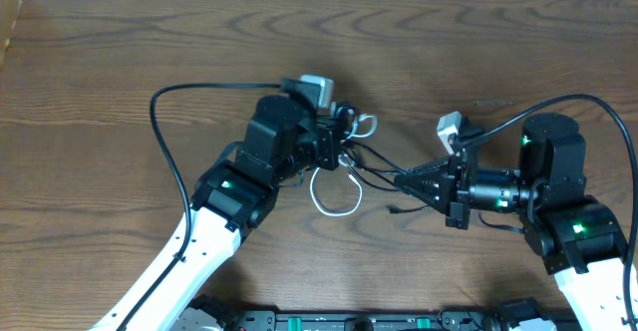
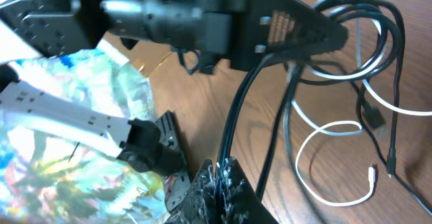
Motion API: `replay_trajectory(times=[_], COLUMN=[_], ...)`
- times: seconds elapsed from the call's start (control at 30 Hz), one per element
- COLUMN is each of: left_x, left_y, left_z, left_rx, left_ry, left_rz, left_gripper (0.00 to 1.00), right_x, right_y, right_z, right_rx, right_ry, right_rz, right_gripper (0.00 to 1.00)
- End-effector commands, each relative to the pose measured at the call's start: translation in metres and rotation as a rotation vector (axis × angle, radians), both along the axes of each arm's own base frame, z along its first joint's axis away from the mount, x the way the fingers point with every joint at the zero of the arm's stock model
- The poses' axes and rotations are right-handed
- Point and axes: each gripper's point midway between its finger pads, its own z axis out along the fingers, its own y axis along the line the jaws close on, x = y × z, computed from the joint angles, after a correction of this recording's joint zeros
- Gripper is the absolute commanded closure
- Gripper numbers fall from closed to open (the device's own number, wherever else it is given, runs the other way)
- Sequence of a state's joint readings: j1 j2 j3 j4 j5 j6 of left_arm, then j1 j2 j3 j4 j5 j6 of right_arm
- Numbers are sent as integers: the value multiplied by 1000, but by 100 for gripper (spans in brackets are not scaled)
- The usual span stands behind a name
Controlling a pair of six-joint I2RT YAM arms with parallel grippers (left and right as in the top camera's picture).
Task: Untangle cables
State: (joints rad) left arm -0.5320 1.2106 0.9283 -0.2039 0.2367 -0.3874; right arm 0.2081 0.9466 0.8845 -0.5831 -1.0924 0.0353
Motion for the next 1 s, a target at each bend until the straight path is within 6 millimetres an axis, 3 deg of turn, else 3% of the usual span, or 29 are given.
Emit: replay_trajectory(times=[0.0,0.23,0.43,0.6,0.67,0.77,0.97], left_x=[23,25,31,31,31,30,29], left_y=[55,81,99,101,100,95,68], left_z=[-10,-20,-21,-22,-22,-22,-11], left_rx=[43,-1,-93,-103,-92,-73,-54], left_ry=[50,132,188,193,190,183,125], left_rz=[387,544,669,679,661,616,395], left_gripper=[92,92,93,92,92,93,93], right_x=[-15,-8,19,22,21,19,18], right_y=[5,2,-18,-32,-35,-36,-36], right_z=[13,6,-27,-48,-54,-56,-57], right_rx=[45,11,-142,-229,-254,-262,-264], right_ry=[-43,-35,113,195,214,228,234], right_rz=[83,41,-211,-309,-326,-328,-326], right_gripper=[99,99,99,98,73,51,36])
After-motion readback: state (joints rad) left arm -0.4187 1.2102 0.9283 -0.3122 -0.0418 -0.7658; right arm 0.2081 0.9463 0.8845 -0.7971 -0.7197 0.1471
